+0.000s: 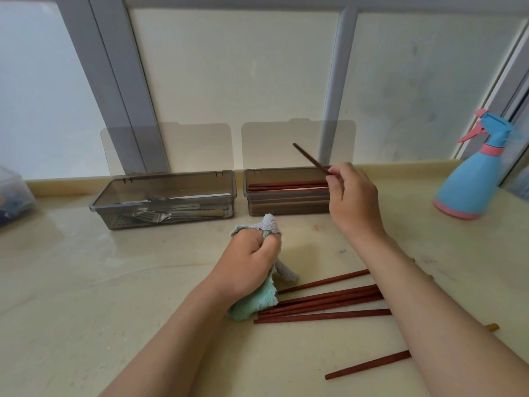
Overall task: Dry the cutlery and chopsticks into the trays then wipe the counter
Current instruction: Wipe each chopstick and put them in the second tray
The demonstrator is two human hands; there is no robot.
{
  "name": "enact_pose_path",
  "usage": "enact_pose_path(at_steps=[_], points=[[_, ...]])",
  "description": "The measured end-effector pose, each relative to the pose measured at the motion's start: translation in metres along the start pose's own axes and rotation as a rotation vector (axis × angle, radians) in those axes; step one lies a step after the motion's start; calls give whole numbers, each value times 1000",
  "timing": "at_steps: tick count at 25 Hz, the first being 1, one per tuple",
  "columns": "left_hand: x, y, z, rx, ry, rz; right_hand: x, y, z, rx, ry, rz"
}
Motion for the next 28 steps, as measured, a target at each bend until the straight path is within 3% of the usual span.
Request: enact_pose_path(at_steps=[8,20,28], points=[[3,0,-1,0,1,-6,-23,36,6,284,154,324],[3,2,-1,9,10,-23,-24,30,5,188,113,382],[1,3,1,10,1,-38,-25,49,13,437,164,412]])
Point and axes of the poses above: each hand's wrist, its own z-axis away from the middle knuckle, its own y-axis out of the palm, x = y × z, the point moved 9 cm from there along -z, towards the middle knuckle, and after that the axes turned 7 degrees about -z, right-handed, at the moved point
